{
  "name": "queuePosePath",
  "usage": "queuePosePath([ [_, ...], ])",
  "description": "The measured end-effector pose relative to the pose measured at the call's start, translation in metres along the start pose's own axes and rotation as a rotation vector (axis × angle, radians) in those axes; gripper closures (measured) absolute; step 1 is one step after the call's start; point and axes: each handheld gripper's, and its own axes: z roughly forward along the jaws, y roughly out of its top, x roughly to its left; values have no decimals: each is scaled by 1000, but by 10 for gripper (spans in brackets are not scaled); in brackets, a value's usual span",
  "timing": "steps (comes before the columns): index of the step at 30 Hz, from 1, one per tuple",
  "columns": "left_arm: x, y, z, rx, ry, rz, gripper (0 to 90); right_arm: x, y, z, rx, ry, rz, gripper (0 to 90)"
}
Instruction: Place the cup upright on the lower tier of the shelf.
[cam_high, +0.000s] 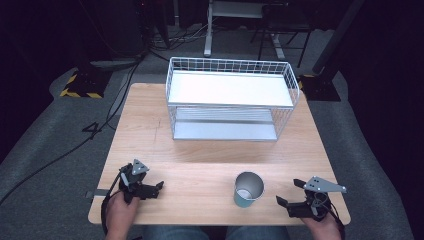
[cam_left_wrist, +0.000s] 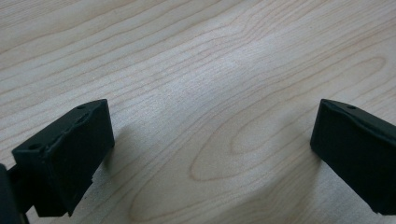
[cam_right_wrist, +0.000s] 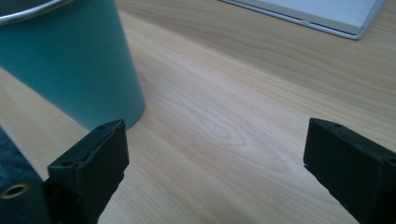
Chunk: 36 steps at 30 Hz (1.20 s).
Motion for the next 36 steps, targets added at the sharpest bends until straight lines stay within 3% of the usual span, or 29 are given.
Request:
queuePosePath([
  [11,0,0,0,0,0,0,0,30,1,8,1,77,-45,72],
  [21,0,0,0,0,0,0,1,46,-2,19,23,151,-61,76],
  [31,0,0,0,0,0,-1,1,61,0,36,38,188,-102,78],
  [36,0,0,0,0,0,0,0,66,0,46,45,180,-122,78],
])
